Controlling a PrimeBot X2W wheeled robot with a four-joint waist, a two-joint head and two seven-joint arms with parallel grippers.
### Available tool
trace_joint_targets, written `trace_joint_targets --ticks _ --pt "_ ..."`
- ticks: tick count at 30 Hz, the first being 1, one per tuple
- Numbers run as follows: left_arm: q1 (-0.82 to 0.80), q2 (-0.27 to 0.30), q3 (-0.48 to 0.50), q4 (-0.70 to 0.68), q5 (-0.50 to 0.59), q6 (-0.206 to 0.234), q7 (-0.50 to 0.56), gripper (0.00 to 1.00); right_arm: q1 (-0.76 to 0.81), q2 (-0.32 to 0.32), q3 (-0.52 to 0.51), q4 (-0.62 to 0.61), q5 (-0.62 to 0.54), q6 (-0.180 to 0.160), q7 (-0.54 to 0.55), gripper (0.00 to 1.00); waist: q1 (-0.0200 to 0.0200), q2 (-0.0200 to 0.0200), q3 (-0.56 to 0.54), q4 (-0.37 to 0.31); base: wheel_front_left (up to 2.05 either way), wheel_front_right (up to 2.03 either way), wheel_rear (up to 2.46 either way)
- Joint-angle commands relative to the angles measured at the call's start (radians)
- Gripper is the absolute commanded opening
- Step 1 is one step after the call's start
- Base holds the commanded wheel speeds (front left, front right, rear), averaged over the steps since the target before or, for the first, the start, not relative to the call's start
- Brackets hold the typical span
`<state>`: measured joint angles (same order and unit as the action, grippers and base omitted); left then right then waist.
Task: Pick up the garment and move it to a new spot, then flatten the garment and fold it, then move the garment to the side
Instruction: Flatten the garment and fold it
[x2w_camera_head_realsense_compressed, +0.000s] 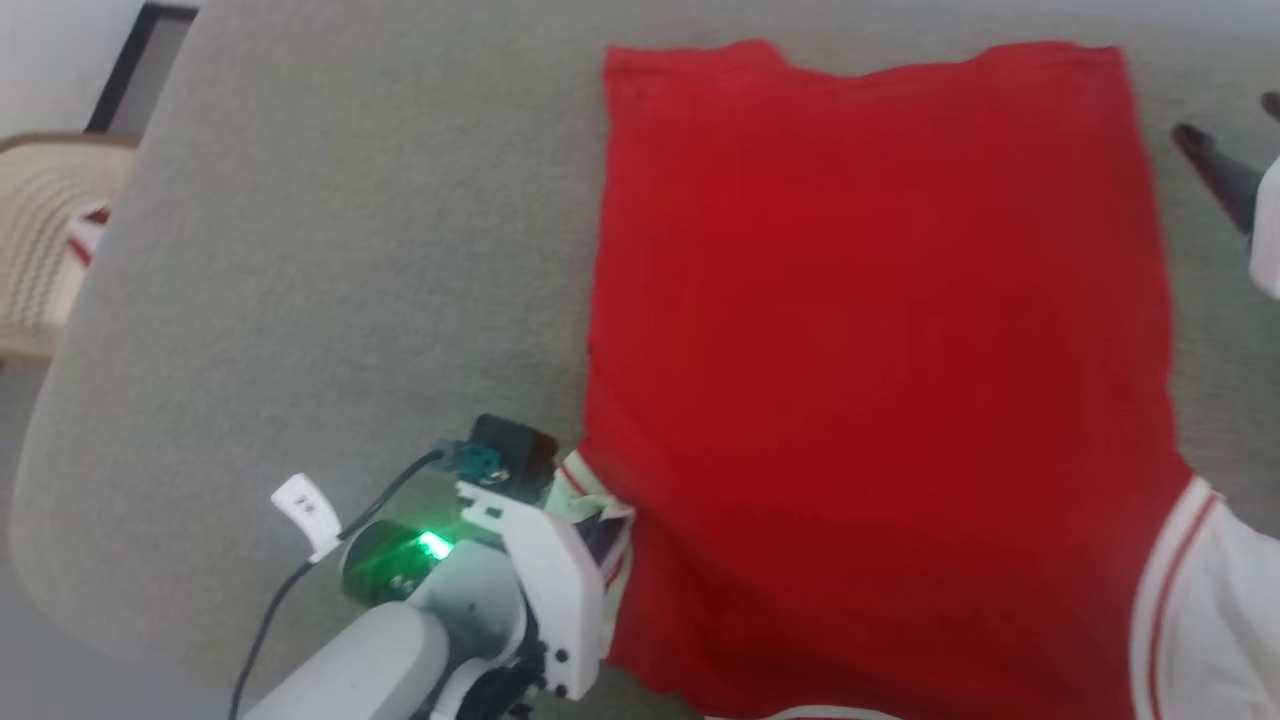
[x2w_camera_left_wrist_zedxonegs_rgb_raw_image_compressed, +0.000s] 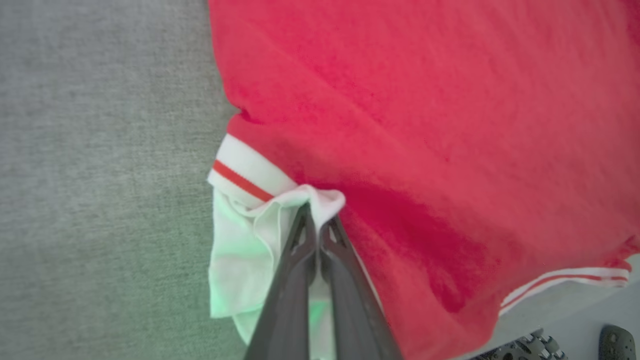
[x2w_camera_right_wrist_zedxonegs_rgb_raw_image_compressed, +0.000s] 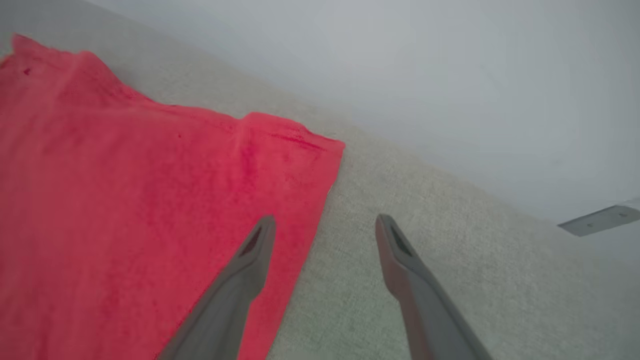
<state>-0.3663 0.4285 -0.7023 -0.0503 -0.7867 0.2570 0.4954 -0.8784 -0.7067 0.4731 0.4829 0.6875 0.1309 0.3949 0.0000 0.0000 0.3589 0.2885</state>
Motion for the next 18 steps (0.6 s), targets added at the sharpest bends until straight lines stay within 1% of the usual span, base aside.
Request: trace_joint_targets --ticks 1,4,9,10,15,17,18 --pt "-0.021 -0.015 -0.005 0.010 0.011 -0.010 -0.010 0.00 -0.037 0.004 0.013 0.047 0.002 0.000 0.023 1.00 0.0000 0.0000 0.042 0.048 0.00 0.00 0.00" --pt "-0.049 -0.045 -0.021 0.038 0.016 -0.031 -0.021 0.00 -0.113 0.009 0.050 0.154 0.009 0.000 0.071 1.00 0.0000 0.0000 0.065 0.085 0.00 0.00 0.00" --pt "-0.079 -0.085 -0.037 0.080 0.019 -0.059 -0.044 0.00 -0.197 0.006 0.104 0.286 0.034 0.000 0.138 1.00 0.0000 0.0000 0.099 0.138 0.00 0.00 0.00" --pt "-0.079 -0.085 -0.037 0.080 0.019 -0.059 -0.044 0.00 -0.197 0.006 0.104 0.286 0.034 0.000 0.138 1.00 0.0000 0.0000 0.099 0.138 0.00 0.00 0.00" --pt "-0.091 -0.107 -0.043 0.119 0.013 -0.076 -0.065 0.00 -0.219 0.025 0.144 0.405 0.064 0.000 0.211 1.00 0.0000 0.0000 0.118 0.166 0.00 0.00 0.00" --pt "-0.092 -0.110 -0.042 0.134 0.009 -0.080 -0.071 0.00 -0.211 0.035 0.169 0.429 0.078 0.000 0.241 1.00 0.0000 0.0000 0.120 0.170 0.00 0.00 0.00" --pt "-0.093 -0.110 -0.041 0.141 0.008 -0.082 -0.074 0.00 -0.209 0.037 0.184 0.434 0.081 0.000 0.248 0.45 0.0000 0.0000 0.120 0.170 0.00 0.00 0.00"
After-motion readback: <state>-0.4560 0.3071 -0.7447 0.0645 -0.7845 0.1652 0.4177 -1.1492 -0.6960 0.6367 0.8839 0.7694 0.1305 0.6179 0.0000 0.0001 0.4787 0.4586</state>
